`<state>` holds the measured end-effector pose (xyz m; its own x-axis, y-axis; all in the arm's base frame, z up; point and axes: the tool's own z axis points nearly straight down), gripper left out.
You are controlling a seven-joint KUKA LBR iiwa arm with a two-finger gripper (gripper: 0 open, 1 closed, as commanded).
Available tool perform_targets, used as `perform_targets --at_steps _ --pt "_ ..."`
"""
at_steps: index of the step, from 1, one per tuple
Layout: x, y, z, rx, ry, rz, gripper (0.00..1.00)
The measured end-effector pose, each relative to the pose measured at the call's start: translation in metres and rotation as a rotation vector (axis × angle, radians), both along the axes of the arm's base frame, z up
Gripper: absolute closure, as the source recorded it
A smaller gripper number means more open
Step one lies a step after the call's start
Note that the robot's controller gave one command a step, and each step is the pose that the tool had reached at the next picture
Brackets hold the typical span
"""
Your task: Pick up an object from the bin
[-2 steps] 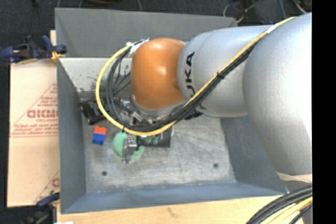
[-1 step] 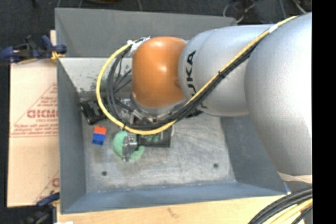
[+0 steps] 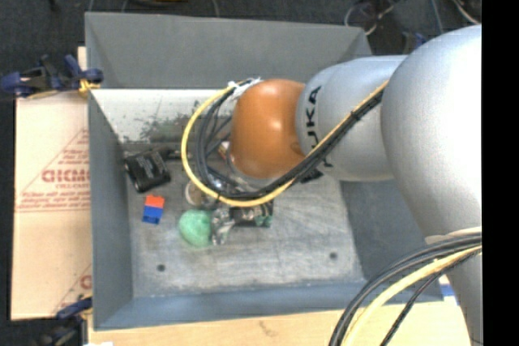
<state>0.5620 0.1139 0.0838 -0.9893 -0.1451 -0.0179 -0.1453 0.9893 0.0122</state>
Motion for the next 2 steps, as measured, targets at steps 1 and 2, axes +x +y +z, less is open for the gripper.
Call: perform_targets --at_steps 1,2 --pt "0.000 0.000 0.000 0.000 0.000 -0.001 1.00" --pt "-0.007 -0.018 0.184 -0.014 0.004 0.021 1.00"
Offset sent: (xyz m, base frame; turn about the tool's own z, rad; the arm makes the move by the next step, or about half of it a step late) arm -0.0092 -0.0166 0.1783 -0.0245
